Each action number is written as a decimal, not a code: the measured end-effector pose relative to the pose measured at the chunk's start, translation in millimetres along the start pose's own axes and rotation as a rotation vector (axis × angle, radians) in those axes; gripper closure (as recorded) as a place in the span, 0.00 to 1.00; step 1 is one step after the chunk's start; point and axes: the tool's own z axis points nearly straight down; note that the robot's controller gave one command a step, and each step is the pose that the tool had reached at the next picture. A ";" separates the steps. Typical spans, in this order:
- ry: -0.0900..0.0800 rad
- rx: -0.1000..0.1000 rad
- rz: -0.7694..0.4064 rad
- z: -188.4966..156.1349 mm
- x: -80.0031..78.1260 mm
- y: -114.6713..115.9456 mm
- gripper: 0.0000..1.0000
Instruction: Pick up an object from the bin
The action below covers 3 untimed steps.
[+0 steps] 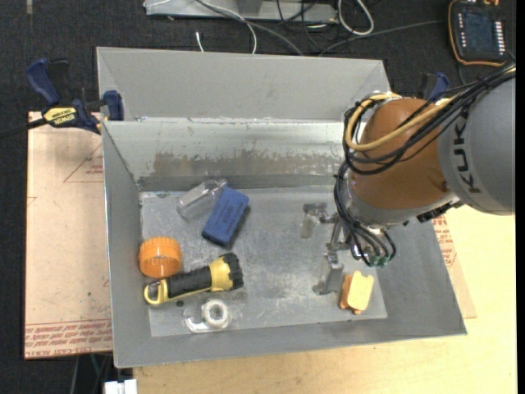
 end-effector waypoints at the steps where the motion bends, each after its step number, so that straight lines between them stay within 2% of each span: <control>1: 0.001 -0.001 -0.439 102.9 5.9 -77.1 0.00; 2: -0.004 -0.001 -0.314 49.8 10.4 -93.1 0.00; 3: 0.012 -0.006 -0.584 80.2 16.9 -131.7 0.00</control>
Offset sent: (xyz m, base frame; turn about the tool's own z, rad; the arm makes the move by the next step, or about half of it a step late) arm -0.0114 -0.0934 -0.0502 -0.3158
